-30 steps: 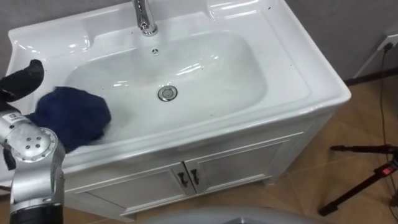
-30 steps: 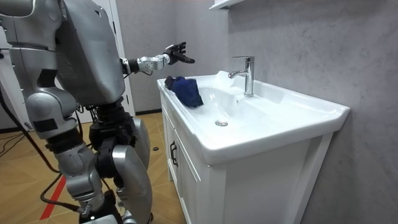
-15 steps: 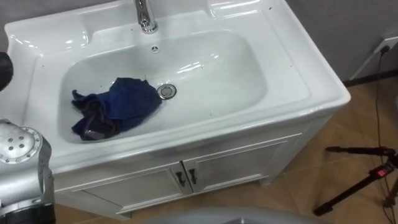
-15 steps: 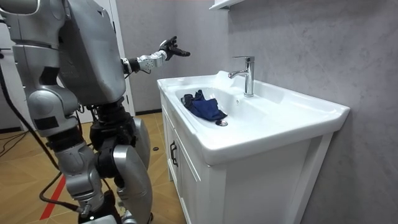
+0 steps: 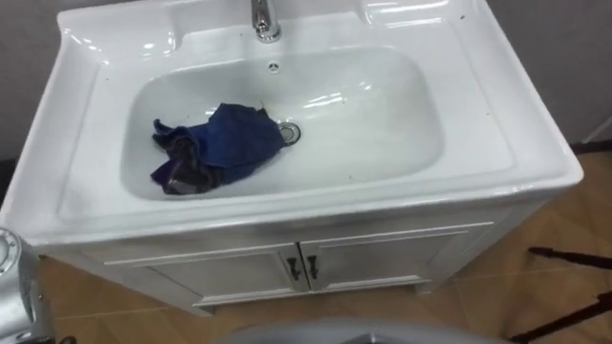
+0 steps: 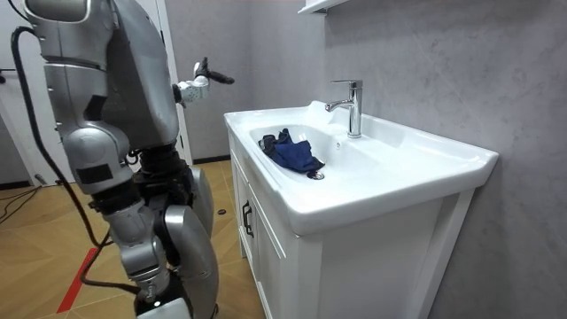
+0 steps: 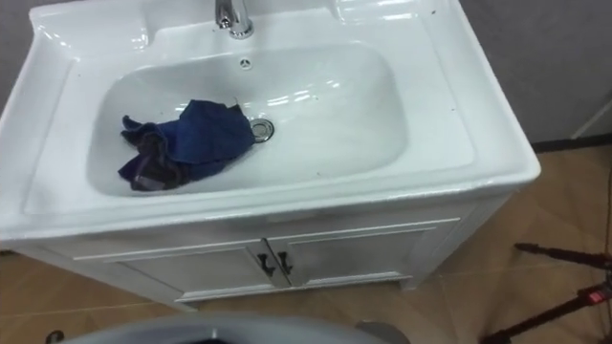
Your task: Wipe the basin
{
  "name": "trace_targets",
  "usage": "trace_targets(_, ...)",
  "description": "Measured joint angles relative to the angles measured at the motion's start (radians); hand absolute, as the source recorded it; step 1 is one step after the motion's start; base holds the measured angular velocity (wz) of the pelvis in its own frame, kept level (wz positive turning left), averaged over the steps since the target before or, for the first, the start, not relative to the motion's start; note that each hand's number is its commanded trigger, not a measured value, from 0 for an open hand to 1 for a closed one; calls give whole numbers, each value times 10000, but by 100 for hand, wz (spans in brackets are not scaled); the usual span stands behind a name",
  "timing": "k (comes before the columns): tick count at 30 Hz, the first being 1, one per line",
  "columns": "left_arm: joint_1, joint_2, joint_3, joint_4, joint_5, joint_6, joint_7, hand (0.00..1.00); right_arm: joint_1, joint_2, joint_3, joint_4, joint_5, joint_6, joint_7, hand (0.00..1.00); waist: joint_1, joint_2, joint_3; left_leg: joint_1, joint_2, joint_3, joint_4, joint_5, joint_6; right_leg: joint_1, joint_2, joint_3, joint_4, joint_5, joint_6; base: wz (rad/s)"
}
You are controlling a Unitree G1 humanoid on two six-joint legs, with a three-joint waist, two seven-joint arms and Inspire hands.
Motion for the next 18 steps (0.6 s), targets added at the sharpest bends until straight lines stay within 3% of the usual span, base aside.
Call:
trace_targets(6,621,-125,357,1908,-24,135,-17,0,219,-13,-1,-234,37,290,89,0,508,-112,-35,-34,-155,-449,25,36,64,154,-219,-412,-7,-112,109,25)
trace_targets(8,897,-362,271,2687,-160,186,-10,0,162,-91,22,-229,55,360,106,0,520,-125,-21,-29,-221,-687,-7,31,147,254,-283,-567,-18,-140,171,25)
trace_targets(9,1121,-460,112,3015,-539,201,-19,0,152,-142,126,-229,146,394,125,0,534,-180,-2,-66,-243,-773,-25,8,188,274,-300,-611,-16,-152,193,19)
trace_targets(10,1253,-511,-19,3166,-716,210,-36,0,149,-168,202,-229,179,394,136,0,565,-133,-32,-73,-249,-782,-25,3,194,276,-302,-615,-21,-152,197,7)
trace_targets(11,1464,-582,-352,3752,-760,201,-97,0,149,-192,220,-209,196,396,171,0,628,-191,5,-67,-253,-781,-51,2,198,273,-302,-603,-28,-148,204,0)
trace_targets(14,1617,-910,-978,5486,-797,305,-348,0,157,-200,222,-135,423,413,158,0,614,-225,14,-46,-254,-823,-50,-7,210,369,-343,-791,-46,-146,206,8)
trace_targets(18,1663,-992,-1656,7409,-1673,401,-1030,0,62,-202,224,-48,611,458,49,0,534,-317,14,-25,-228,-881,-86,-8,209,484,-296,-834,-191,-145,214,8)
